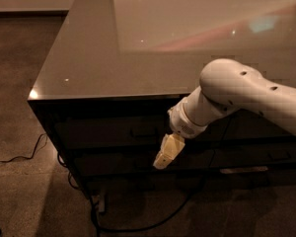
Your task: Open top drawer
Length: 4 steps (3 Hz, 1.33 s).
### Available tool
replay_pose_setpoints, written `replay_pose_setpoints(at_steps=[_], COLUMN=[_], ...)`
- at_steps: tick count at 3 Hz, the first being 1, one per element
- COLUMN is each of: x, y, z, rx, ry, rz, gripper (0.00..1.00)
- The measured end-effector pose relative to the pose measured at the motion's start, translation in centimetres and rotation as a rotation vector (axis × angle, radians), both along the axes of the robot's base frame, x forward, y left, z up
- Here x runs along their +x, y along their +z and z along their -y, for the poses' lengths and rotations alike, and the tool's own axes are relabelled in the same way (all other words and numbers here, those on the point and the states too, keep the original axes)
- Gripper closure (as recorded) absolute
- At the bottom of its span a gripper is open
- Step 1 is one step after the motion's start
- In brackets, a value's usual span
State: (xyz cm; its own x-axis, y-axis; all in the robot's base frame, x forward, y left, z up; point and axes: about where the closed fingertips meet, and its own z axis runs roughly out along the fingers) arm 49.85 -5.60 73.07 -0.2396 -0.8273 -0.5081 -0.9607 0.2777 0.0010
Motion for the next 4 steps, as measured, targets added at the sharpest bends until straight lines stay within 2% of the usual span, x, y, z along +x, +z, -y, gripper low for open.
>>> replay_pose_setpoints(at_steps=[1,2,3,4], x=[0.7,1.7,4.4,4.3], y=[-2.7,-3.9,-4.4,-4.8], z=[-0.4,-0.4,0.3,0.0], rx=[-0.026,-0.057,-0.094,-0.081], ry=[-0.017,-0.044,-0.085,-0.073], rz=[-0.013,0.01,0.071,0.063], gripper=[0.0,0.0,0.0,0.0])
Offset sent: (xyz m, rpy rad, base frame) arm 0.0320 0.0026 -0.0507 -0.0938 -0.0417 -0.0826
